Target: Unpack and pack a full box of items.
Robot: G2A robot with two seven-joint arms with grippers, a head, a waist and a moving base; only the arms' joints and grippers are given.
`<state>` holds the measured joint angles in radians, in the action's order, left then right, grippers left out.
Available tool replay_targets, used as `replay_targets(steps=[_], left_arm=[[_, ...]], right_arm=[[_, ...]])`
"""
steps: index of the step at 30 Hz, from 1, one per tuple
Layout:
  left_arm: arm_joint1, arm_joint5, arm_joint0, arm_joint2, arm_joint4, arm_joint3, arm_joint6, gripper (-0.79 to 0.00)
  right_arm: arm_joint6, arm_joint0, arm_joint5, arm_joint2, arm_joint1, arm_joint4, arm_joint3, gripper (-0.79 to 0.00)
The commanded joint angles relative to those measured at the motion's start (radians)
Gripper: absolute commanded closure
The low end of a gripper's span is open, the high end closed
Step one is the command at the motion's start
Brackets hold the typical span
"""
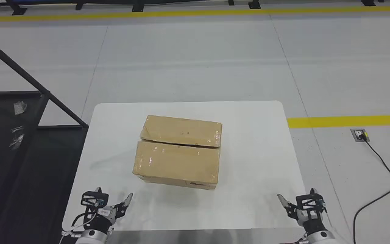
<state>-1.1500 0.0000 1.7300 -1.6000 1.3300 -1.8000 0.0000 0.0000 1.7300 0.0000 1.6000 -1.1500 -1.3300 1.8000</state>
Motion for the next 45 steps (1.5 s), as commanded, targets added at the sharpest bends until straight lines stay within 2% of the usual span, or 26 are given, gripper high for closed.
replay_targets(steps=[1, 14, 18, 26, 28, 30, 32, 41, 43, 45], left_arm=[[0.000, 0.000, 0.000, 0.000, 0.000, 0.000, 0.000, -0.785], [0.000, -0.002, 0.000, 0.001, -0.002, -0.004, 0.003, -0.785], [-0.007, 0.070, 0.002, -0.009, 0.003, -0.013, 0.099, -0.785], [-0.020, 0.003, -0.103, -0.026, -0.244, 0.073, 0.162, -0.785], [-0.022, 0.024, -0.138, -0.032, -0.245, 0.095, 0.158, -0.785], [-0.025, 0.047, -0.165, -0.033, -0.260, 0.113, 0.156, -0.785], [-0.025, 0.057, -0.181, -0.037, -0.249, 0.124, 0.146, -0.785], [-0.025, 0.059, -0.182, -0.037, -0.242, 0.127, 0.146, -0.785], [-0.025, 0.068, -0.204, -0.021, -0.197, 0.157, 0.137, -0.785], [-0.027, 0.034, -0.242, -0.001, -0.206, 0.192, 0.116, -0.785]], right_arm=[[0.000, 0.000, 0.000, 0.000, 0.000, 0.000, 0.000, -0.785], [-0.001, 0.000, 0.001, 0.001, 0.000, -0.002, -0.003, -0.785], [-0.010, -0.015, -0.019, 0.007, -0.002, 0.025, -0.024, -0.785], [-0.002, -0.036, -0.013, -0.070, -0.015, 0.062, 0.123, -0.785], [0.013, -0.064, 0.056, -0.100, -0.023, 0.069, 0.154, -0.785], [0.029, -0.089, 0.098, -0.143, -0.034, 0.141, 0.181, -0.785], [0.063, -0.107, 0.094, -0.162, -0.035, 0.118, 0.187, -0.785], [0.063, -0.107, 0.094, -0.162, -0.035, 0.118, 0.187, -0.785], [0.057, -0.115, 0.089, -0.167, -0.036, 0.103, 0.179, -0.785], [0.051, -0.142, 0.069, -0.179, -0.040, 0.159, 0.169, -0.785]])
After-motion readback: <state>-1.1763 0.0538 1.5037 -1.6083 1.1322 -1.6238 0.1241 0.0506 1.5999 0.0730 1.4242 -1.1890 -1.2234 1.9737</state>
